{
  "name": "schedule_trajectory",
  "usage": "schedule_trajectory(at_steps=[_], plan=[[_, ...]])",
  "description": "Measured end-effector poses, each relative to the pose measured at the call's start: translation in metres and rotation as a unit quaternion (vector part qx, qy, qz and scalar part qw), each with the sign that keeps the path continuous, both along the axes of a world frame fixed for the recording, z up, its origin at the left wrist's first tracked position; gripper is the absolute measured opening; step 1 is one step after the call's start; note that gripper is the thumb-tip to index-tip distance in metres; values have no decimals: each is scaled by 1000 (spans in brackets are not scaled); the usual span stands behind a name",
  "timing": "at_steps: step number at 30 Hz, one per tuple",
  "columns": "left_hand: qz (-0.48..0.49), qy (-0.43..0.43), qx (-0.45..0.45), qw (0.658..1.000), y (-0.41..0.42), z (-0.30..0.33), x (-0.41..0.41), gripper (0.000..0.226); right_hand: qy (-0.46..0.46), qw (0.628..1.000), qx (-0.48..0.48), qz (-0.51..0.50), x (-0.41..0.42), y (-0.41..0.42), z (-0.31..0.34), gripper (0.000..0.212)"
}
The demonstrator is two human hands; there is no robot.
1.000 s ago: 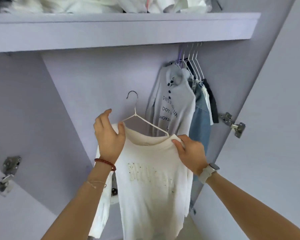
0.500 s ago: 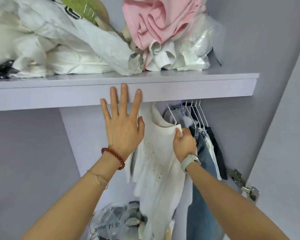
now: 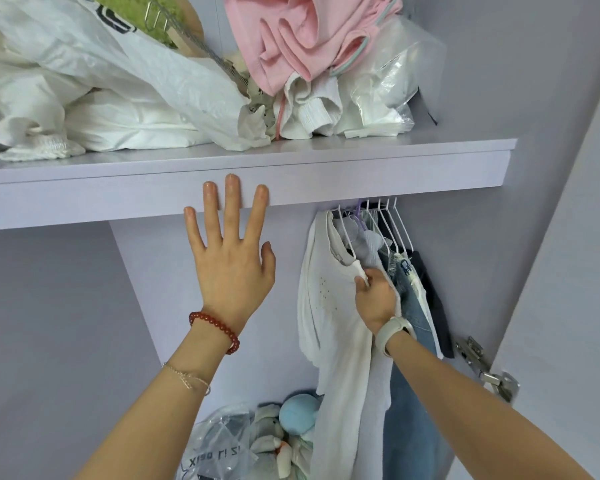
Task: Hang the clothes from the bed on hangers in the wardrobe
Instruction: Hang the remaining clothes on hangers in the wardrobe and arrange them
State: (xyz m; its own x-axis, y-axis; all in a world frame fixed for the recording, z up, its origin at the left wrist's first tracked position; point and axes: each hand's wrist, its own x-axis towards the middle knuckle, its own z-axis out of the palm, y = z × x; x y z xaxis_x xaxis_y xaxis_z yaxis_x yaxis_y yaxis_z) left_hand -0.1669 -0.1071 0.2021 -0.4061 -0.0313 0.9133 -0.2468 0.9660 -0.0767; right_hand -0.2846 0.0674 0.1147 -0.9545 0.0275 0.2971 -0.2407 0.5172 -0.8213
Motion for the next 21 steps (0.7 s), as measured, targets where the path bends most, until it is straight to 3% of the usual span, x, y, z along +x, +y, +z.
schedule_trajectory(at_steps=[7, 11, 16, 21], plan=[[-99, -68, 139, 983, 28, -54, 20, 65, 109, 990, 87, 21, 70, 35, -10, 42], [-163, -166, 147, 961, 55, -118, 48, 61, 161, 972, 170, -36, 132, 63, -51, 44], [-230, -317, 121, 912, 99, -200, 101, 53, 79, 955, 262, -116, 236, 116, -123, 47], [-325, -459, 93, 822, 168, -255, 170, 55, -98, 938, 253, -216, 359, 177, -183, 51]])
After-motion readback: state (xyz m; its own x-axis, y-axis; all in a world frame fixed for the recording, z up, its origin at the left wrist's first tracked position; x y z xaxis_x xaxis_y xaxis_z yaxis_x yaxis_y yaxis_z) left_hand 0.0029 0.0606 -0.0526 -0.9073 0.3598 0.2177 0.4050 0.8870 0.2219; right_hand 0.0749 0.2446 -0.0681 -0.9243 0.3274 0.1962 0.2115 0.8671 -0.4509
